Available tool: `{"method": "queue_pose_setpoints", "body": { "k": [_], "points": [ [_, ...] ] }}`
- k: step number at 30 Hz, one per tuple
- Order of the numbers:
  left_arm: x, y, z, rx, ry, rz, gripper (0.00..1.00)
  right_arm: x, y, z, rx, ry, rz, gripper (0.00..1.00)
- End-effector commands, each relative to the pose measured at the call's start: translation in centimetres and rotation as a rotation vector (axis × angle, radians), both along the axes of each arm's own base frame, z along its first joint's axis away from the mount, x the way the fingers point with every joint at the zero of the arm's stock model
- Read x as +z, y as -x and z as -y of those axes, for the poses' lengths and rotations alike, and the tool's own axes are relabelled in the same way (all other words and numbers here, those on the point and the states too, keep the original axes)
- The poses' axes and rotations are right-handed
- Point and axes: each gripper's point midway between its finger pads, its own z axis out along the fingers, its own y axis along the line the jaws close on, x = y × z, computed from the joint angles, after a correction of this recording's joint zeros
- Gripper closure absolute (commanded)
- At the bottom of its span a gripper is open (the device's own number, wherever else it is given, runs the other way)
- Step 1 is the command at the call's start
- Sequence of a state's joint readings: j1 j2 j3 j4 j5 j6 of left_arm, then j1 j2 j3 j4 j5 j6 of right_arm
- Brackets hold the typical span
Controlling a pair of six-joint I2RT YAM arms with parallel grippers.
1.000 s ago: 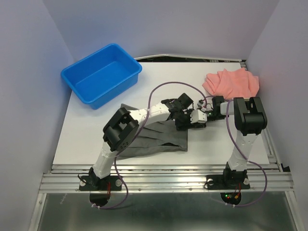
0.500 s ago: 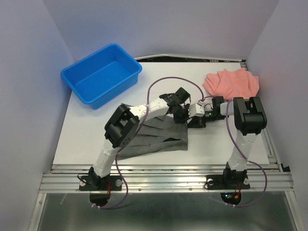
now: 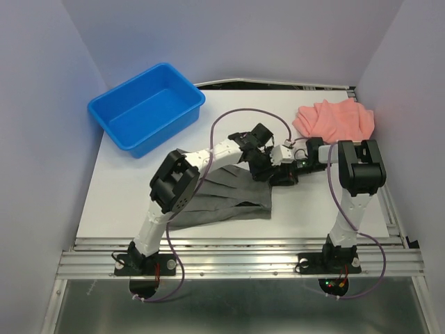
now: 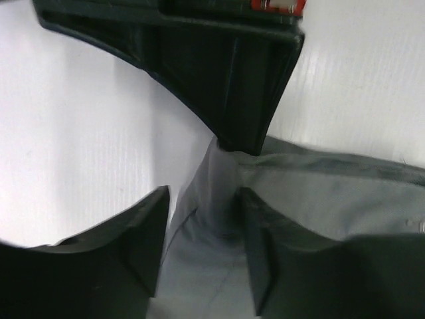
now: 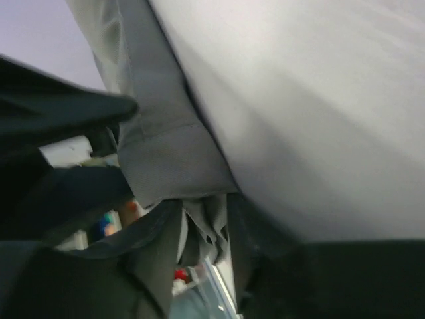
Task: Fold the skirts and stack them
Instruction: Fold the skirt
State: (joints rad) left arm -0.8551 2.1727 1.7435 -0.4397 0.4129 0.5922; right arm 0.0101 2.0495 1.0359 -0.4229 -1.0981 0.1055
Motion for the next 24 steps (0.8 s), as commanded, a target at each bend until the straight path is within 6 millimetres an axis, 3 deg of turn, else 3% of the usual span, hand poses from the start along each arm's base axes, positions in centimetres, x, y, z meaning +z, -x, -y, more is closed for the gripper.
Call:
{"method": "queue_pose_setpoints", "body": {
  "k": [1,4,5,6,9,11,14,18,22,24],
  "points": [
    [12.6,-0.7,-2.2,0.105,0.178,0.026,0.36,3.3,-2.0,2.0,0.065,0.138,0.193,0.50],
    [13.5,0.9,-5.4,0.146,0.176,-0.038,0.36,6.7,-2.8,2.9,0.121,0.207,0.322,0.41],
    [14.8,1.5,-7.3,0.171,0.181,-0.038,0.36,8.5,-3.5,3.1,0.134,0.220,0.369,0.40],
    [13.3,2.5,-8.9,0.187,0.142,-0.077,0.36,9.5,-3.9,3.4,0.157,0.240,0.433,0.39],
    [11.4,3.9,-13.5,0.266,0.079,-0.131,0.37,12.4,-4.6,4.0,0.220,0.275,0.563,0.40],
    [10.5,4.5,-15.9,0.292,0.044,-0.155,0.41,12.8,-3.4,2.2,0.321,0.271,0.595,0.43],
    [7.8,5.0,-19.4,0.343,-0.053,-0.204,0.45,11.7,0.1,-0.8,0.511,0.263,0.587,0.50],
    [4.9,5.6,-22.8,0.395,-0.163,-0.268,0.49,7.4,3.9,-2.8,0.714,0.298,0.547,0.56],
    [2.3,6.0,-24.4,0.437,-0.257,-0.308,0.51,2.9,6.3,-2.9,0.809,0.337,0.499,0.63],
    [0.6,6.4,-24.9,0.455,-0.298,-0.346,0.52,1.7,7.5,-3.1,0.844,0.346,0.478,0.64]
  ]
}}
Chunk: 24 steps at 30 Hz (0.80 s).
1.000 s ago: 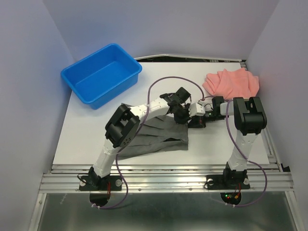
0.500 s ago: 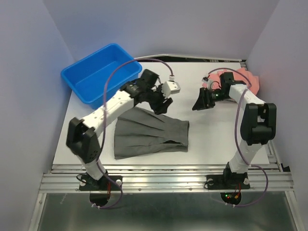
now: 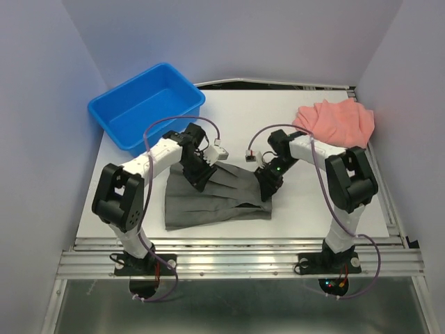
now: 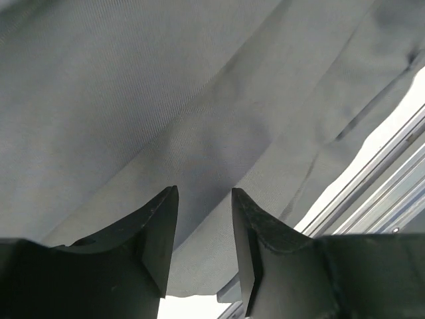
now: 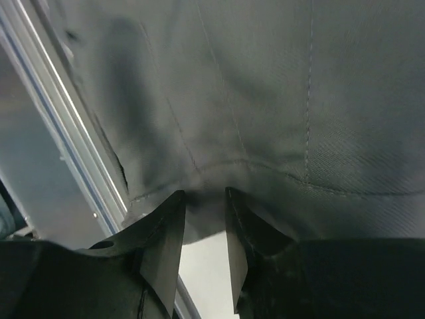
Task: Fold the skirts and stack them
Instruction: Fold the skirt
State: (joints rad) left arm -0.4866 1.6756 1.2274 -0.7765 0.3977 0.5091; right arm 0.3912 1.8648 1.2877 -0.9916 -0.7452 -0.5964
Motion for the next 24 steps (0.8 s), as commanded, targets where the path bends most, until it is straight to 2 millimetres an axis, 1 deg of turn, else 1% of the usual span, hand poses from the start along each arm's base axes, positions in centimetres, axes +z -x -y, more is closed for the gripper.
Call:
{"method": "queue_pose_setpoints", "body": {
  "k": [1,2,3,4,5,6,7,8,9,10,11,12,13,14,15,16,17,18,19,20,21,22,23,24],
  "points": [
    [-1.9,0.8,-1.4,0.037,-0.076,-0.057,0.53,-3.7,1.6,1.8,0.055,0.116,-0.002,0.65],
    [-3.2,0.5,-1.4,0.042,-0.088,-0.082,0.55,-4.3,2.0,2.0,0.050,0.127,-0.012,0.65],
    [-3.5,-0.3,-1.1,0.043,-0.087,-0.074,0.55,-5.2,2.8,2.0,0.048,0.142,-0.028,0.65],
    [-4.6,-1.1,-1.0,0.055,-0.113,-0.078,0.56,-5.7,3.3,2.1,0.051,0.159,-0.030,0.65],
    [-5.1,-2.1,-0.6,0.053,-0.113,-0.060,0.56,-6.1,3.3,2.1,0.041,0.159,-0.026,0.66],
    [-5.6,-2.9,-0.3,0.049,-0.117,-0.060,0.56,-6.3,3.8,2.2,0.035,0.164,-0.040,0.66],
    [-5.0,-5.0,0.5,0.053,-0.108,-0.015,0.57,-6.5,4.9,2.1,0.047,0.158,-0.066,0.66],
    [-6.7,-5.7,0.9,0.046,-0.124,-0.042,0.57,-6.2,5.5,1.8,0.061,0.158,-0.065,0.67],
    [-5.9,-7.9,2.3,0.041,-0.092,-0.005,0.57,-6.0,5.6,1.8,0.072,0.164,-0.048,0.67],
    [-7.6,-8.4,2.7,0.038,-0.104,-0.033,0.57,-5.6,5.6,1.6,0.066,0.154,-0.045,0.67],
    [-7.8,-9.3,3.4,0.038,-0.101,-0.029,0.57,-5.0,6.0,0.9,0.086,0.139,-0.032,0.66],
    [-8.0,-9.9,4.2,0.025,-0.098,-0.032,0.57,-4.0,6.0,0.3,0.093,0.117,-0.011,0.64],
    [-7.8,-11.6,6.1,0.006,-0.074,-0.015,0.57,-2.8,5.9,-0.8,0.116,0.069,0.000,0.61],
    [-6.0,-13.8,8.2,-0.006,-0.031,0.051,0.57,-1.4,6.8,-1.5,0.139,0.046,-0.019,0.59],
    [-7.0,-13.2,8.1,-0.010,-0.038,0.015,0.57,-0.6,7.1,-2.2,0.149,0.013,-0.032,0.57],
    [-4.9,-14.7,10.2,-0.045,0.029,0.066,0.57,1.1,7.2,-3.2,0.149,-0.058,-0.038,0.55],
    [-4.9,-15.2,10.7,-0.049,0.036,0.072,0.55,2.6,6.7,-4.0,0.143,-0.096,-0.020,0.54],
    [-3.3,-16.3,11.7,-0.056,0.074,0.113,0.54,3.9,6.4,-4.5,0.107,-0.116,-0.020,0.54],
    [-2.2,-16.5,12.0,-0.066,0.098,0.128,0.51,4.4,5.7,-4.8,0.093,-0.120,0.013,0.56],
    [-1.1,-16.8,12.0,-0.070,0.112,0.149,0.50,4.9,4.6,-4.9,0.070,-0.125,0.043,0.57],
    [-0.7,-16.6,11.7,-0.065,0.113,0.157,0.49,5.9,2.0,-4.0,-0.005,-0.146,0.078,0.57],
    [2.1,-16.5,11.6,-0.074,0.148,0.206,0.48,6.9,0.8,-3.7,-0.049,-0.192,0.064,0.58],
    [3.0,-16.8,11.3,-0.069,0.164,0.239,0.46,7.8,-0.6,-3.1,-0.096,-0.229,0.061,0.57],
    [4.2,-16.6,10.9,-0.065,0.177,0.262,0.46,9.5,-2.5,-2.5,-0.135,-0.277,0.079,0.57]
  ]
}}
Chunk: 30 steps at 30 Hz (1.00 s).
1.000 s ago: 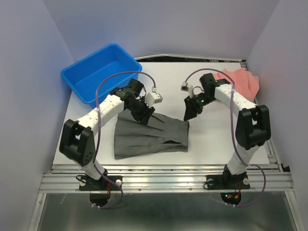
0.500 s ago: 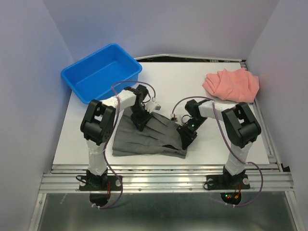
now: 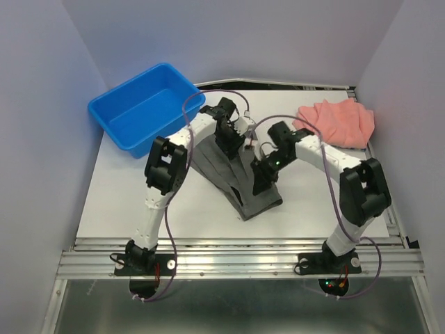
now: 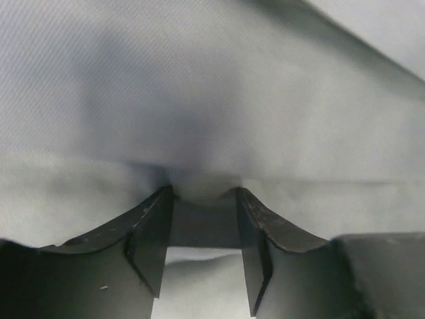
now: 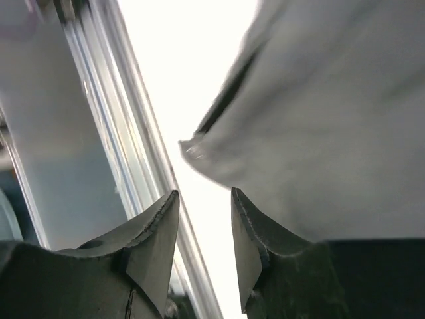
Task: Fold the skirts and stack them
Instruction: Fold the skirt
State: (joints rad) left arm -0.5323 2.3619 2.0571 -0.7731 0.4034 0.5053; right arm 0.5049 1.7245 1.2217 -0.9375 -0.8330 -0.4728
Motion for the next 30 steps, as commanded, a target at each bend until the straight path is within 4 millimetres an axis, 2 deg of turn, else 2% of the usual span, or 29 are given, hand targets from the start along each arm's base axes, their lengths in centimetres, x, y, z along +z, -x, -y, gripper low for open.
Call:
{"method": "queue_pose_setpoints", "body": {
  "k": [1,2,3,4,5,6,8,9,12,13,16,17,19,21,23,24,25,27,28,29,30],
  "points": [
    [7.3,0.8,-1.3,-0.018,0.095,0.120,0.45,6.9,-7.7,1.8,-0.208,-0.210,0.073,0.57],
    [10.2,0.9,-1.6,-0.009,0.136,0.184,0.44,7.6,-9.5,3.0,-0.259,-0.250,0.063,0.57],
    [9.5,2.1,-2.4,-0.007,0.128,0.162,0.43,8.9,-11.1,3.4,-0.261,-0.275,0.115,0.56],
    [11.8,2.9,-2.7,-0.009,0.160,0.205,0.43,8.9,-12.0,3.7,-0.264,-0.272,0.136,0.55],
    [12.3,3.2,-2.7,0.000,0.179,0.220,0.42,8.6,-12.6,3.6,-0.256,-0.268,0.148,0.55],
    [11.2,4.4,-3.2,0.004,0.172,0.189,0.42,7.4,-13.2,3.5,-0.251,-0.260,0.126,0.55],
    [11.6,5.7,-3.6,0.011,0.185,0.177,0.42,6.9,-14.0,3.1,-0.241,-0.285,0.100,0.55],
    [10.2,6.7,-4.1,0.036,0.171,0.126,0.42,5.0,-14.3,2.9,-0.240,-0.279,0.045,0.55],
    [8.4,7.8,-4.7,0.086,0.165,0.072,0.42,3.1,-14.8,2.4,-0.244,-0.293,-0.029,0.56],
    [7.2,8.2,-5.2,0.103,0.153,0.043,0.42,1.6,-14.9,2.3,-0.258,-0.284,-0.080,0.57],
    [4.5,8.3,-5.7,0.138,0.119,-0.016,0.43,-0.9,-14.2,2.4,-0.278,-0.266,-0.145,0.58],
    [3.2,7.8,-6.2,0.153,0.102,-0.032,0.43,-2.0,-13.4,2.6,-0.283,-0.252,-0.169,0.59],
    [1.4,6.9,-7.0,0.147,0.065,-0.023,0.44,-3.1,-12.4,2.9,-0.303,-0.224,-0.203,0.59],
    [0.6,5.9,-7.4,0.143,0.030,0.001,0.44,-4.7,-10.5,3.3,-0.323,-0.199,-0.260,0.59],
    [0.3,4.4,-7.5,0.125,0.006,0.040,0.46,-4.8,-9.0,3.2,-0.337,-0.188,-0.297,0.59],
    [0.7,3.7,-7.4,0.120,0.008,0.064,0.46,-5.6,-7.6,3.1,-0.341,-0.171,-0.330,0.59],
    [1.4,3.4,-7.2,0.107,0.019,0.082,0.48,-5.6,-7.1,2.9,-0.339,-0.166,-0.334,0.59],
    [4.1,2.9,-6.6,0.066,0.066,0.156,0.47,-4.8,-6.4,2.2,-0.327,-0.178,-0.327,0.58],
    [4.7,3.5,-6.7,0.049,0.084,0.176,0.45,-4.2,-6.4,2.0,-0.354,-0.178,-0.355,0.57],
    [8.1,3.6,-6.6,0.035,0.131,0.265,0.41,-3.4,-6.6,1.7,-0.362,-0.204,-0.366,0.54],
    [8.5,4.8,-6.7,-0.006,0.130,0.284,0.39,-2.3,-7.1,1.4,-0.364,-0.231,-0.343,0.52]
  ]
}}
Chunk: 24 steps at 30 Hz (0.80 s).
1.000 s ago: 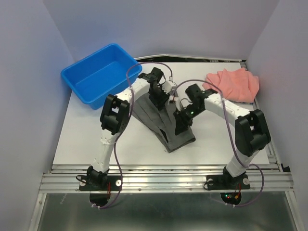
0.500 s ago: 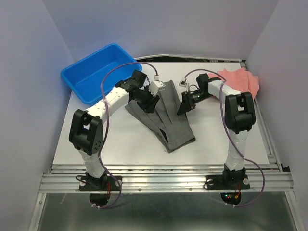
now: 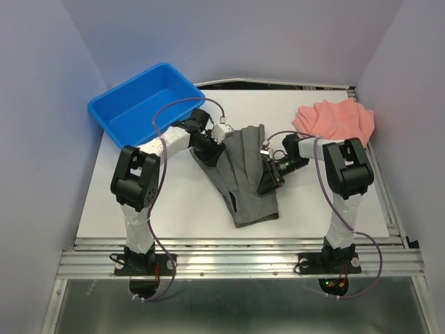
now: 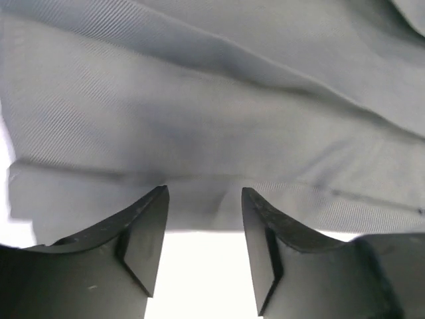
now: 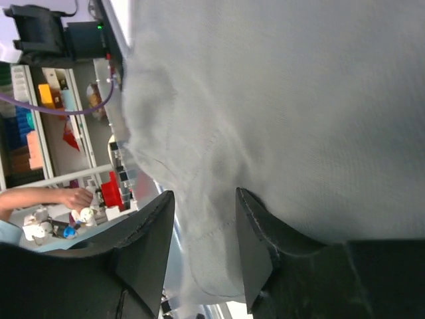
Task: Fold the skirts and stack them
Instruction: Fold the skirt
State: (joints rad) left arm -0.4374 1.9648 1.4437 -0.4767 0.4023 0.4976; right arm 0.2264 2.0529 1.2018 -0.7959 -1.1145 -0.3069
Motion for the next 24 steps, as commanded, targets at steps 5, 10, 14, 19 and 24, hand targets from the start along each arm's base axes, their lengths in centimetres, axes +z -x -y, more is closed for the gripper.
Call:
{"method": "queue_pose_setpoints", "body": {
  "k": [5,10,14,19,24],
  "points": [
    [12.4,7.7,0.4,-0.272,0.011,0.439,0.32,8.1,-3.2,-2.7,-0.043,-0.125,0.158,0.48],
    [9.4,15.7,0.7,-0.460,-0.087,0.597,0.28,10.7,-4.6,-3.1,-0.060,-0.149,0.244,0.44],
    [9.1,20.5,5.4,-0.561,-0.024,0.639,0.28,7.8,-4.1,-4.0,-0.025,-0.109,0.231,0.46],
    [8.2,24.1,10.8,-0.535,-0.004,0.582,0.28,3.7,-3.4,-4.1,-0.014,-0.044,0.232,0.49],
    [4.9,26.6,13.9,-0.563,-0.019,0.479,0.28,0.3,-2.3,-3.4,-0.006,0.009,0.181,0.52]
  ]
}}
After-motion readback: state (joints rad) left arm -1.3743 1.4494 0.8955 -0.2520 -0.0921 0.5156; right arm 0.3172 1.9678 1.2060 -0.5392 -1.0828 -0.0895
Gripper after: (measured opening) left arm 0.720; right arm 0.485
